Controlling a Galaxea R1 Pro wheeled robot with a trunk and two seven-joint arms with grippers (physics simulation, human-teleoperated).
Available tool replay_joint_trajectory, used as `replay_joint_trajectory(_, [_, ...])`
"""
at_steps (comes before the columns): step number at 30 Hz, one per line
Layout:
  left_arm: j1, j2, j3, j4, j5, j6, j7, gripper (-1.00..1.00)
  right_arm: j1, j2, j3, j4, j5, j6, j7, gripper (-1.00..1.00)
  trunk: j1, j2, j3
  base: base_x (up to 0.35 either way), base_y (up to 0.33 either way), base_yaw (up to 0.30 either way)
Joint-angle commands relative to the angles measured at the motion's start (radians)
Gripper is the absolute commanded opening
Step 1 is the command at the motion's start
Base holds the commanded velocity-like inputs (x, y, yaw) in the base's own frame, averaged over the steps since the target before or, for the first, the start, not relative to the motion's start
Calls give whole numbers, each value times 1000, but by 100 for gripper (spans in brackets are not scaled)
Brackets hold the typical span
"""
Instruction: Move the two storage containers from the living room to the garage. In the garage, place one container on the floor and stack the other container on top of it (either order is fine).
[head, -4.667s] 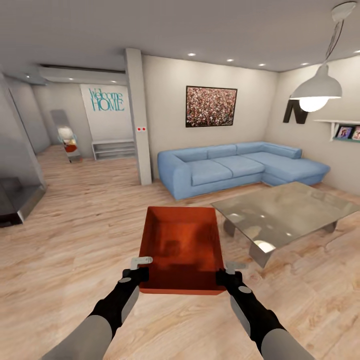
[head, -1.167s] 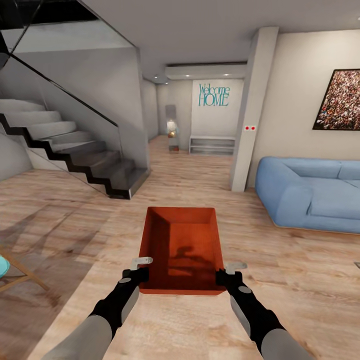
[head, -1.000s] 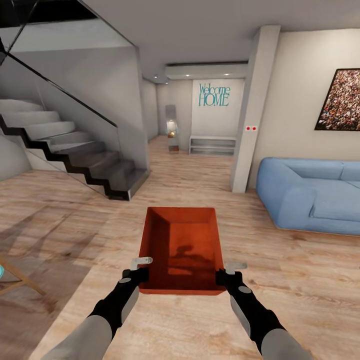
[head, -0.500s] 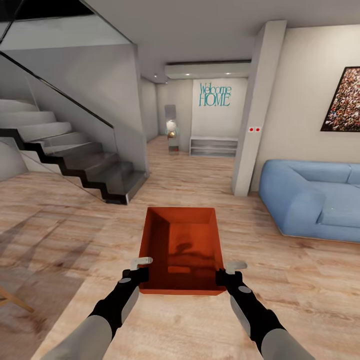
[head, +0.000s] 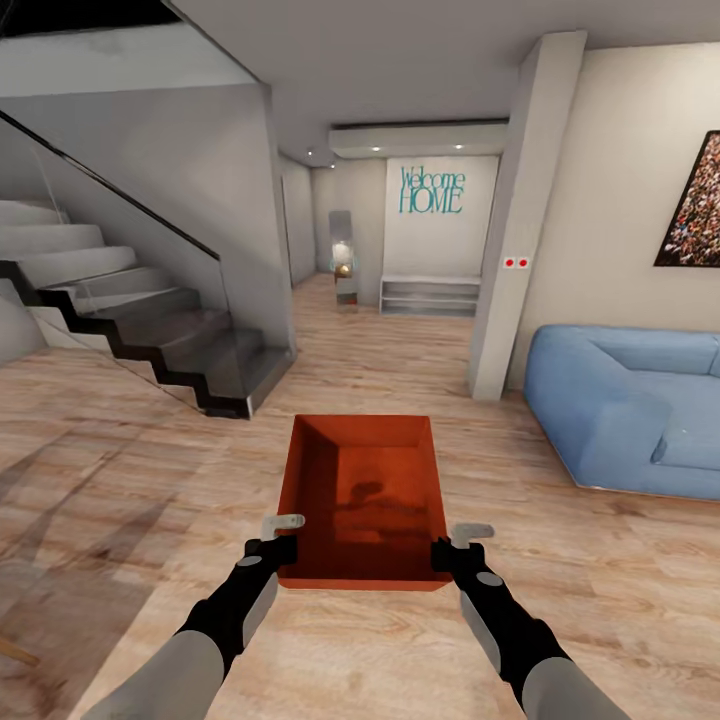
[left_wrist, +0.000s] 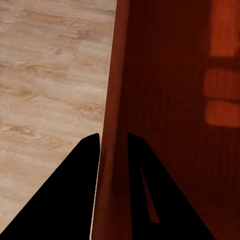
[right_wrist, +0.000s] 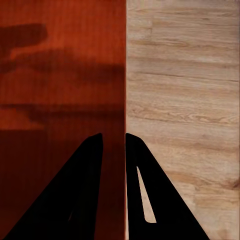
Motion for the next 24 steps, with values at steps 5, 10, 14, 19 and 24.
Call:
replay_joint_trajectory(5, [0, 0, 19, -1, 16, 8, 93, -100, -1, -1, -8, -5, 1, -8, -11, -100, 1, -1, 6, 323, 0, 23])
replay_joint_trajectory(10, [0, 0, 19, -1, 16, 8, 93, -100, -1, -2, -7, -5, 3, -5, -8, -100, 1, -1, 8, 323, 0, 11])
replay_joint_trajectory(14, [0, 0, 19, -1, 16, 8, 93, -100, -1, -2, -5, -5, 4, -5, -8, -100, 1, -1, 8, 323, 0, 1])
replay_joint_trajectory(19, [0, 0, 19, -1, 16, 8, 93, -100, -1, -2, -7, -5, 4, -4, -9, -100, 1, -1, 8, 323, 0, 0])
replay_joint_trajectory(24, [0, 0, 19, -1, 16, 8, 94, -100, -1, -2, -7, -5, 4, -4, -9, -100, 1, -1, 8, 323, 0, 0])
